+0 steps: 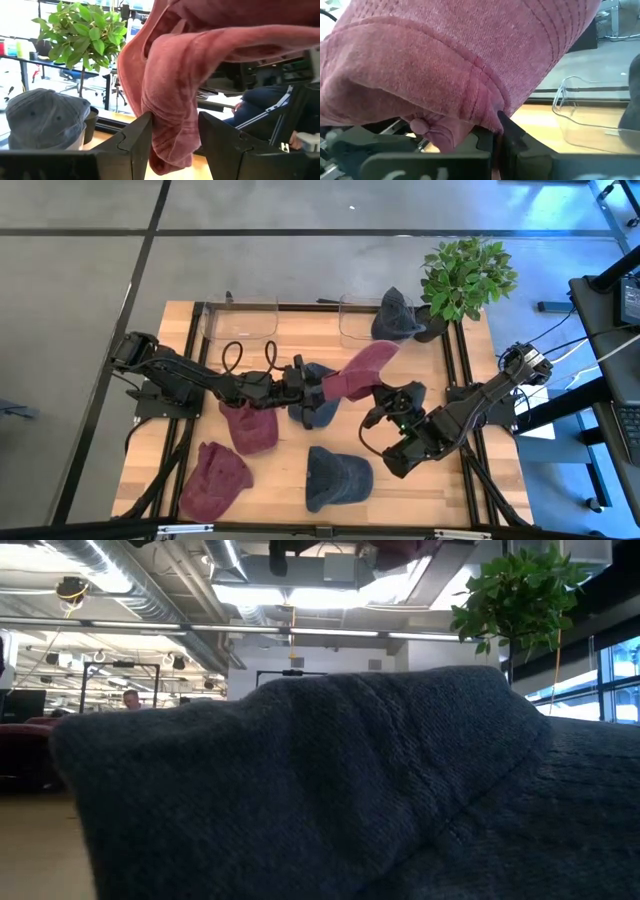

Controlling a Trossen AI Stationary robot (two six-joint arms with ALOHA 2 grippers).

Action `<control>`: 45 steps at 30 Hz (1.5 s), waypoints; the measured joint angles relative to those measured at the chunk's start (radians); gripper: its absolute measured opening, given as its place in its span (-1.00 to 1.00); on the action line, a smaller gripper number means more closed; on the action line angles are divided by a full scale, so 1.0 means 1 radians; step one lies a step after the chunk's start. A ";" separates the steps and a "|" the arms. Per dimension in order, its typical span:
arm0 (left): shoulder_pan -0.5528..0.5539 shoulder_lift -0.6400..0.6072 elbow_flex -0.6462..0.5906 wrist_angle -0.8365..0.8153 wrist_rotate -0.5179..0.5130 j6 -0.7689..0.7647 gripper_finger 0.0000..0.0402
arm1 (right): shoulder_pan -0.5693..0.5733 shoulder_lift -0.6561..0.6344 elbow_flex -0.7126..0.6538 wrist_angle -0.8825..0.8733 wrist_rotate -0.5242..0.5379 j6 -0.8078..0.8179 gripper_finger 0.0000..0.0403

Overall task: Pick & Place hat
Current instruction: Put the bottom right maroon cap into the left transparent bin

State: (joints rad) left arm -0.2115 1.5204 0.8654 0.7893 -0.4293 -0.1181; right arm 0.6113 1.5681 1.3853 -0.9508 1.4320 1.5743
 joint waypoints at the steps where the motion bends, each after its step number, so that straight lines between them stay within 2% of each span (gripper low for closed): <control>1: 0.000 0.000 0.000 0.000 -0.007 -0.003 -0.22 | -0.002 0.000 0.000 0.025 0.001 -0.035 -0.97; 5: -0.001 0.000 0.000 0.005 -0.040 -0.015 -0.22 | -0.009 0.000 0.000 0.083 -0.014 -0.139 -0.98; 14: -0.001 0.000 0.000 0.072 -0.042 -0.007 -0.23 | -0.018 0.000 0.000 0.095 -0.038 -0.150 -0.97; 17: -0.001 0.000 0.000 0.068 -0.042 -0.003 -0.33 | -0.020 0.000 0.000 0.103 -0.047 -0.167 -0.97; 26: 0.005 0.000 0.000 0.064 -0.001 -0.021 -0.88 | -0.027 0.000 0.000 0.117 -0.045 -0.170 -0.97; 30: 0.005 -0.001 0.000 0.067 0.003 -0.005 -0.92 | -0.027 0.000 0.000 0.117 -0.045 -0.184 -0.97; 34: 0.005 -0.018 0.000 0.048 0.002 -0.040 -0.92 | -0.027 -0.002 0.000 0.121 -0.075 -0.313 -0.94; 37: 0.005 -0.059 0.000 -0.015 -0.001 -0.044 -0.92 | -0.027 -0.025 0.000 0.119 -0.171 -0.348 -0.79; 41: 0.007 -0.153 0.000 -0.182 -0.034 -0.096 -0.92 | -0.032 -0.063 0.000 0.102 -0.240 -0.366 -0.40; 45: 0.029 -0.268 0.000 -0.404 -0.039 -0.227 -0.92 | -0.032 -0.114 0.000 0.100 -0.324 -0.414 -0.02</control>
State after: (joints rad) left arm -0.1821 1.2529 0.8650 0.3856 -0.4688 -0.3447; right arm 0.5789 1.4540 1.3853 -0.8508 1.1076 1.1599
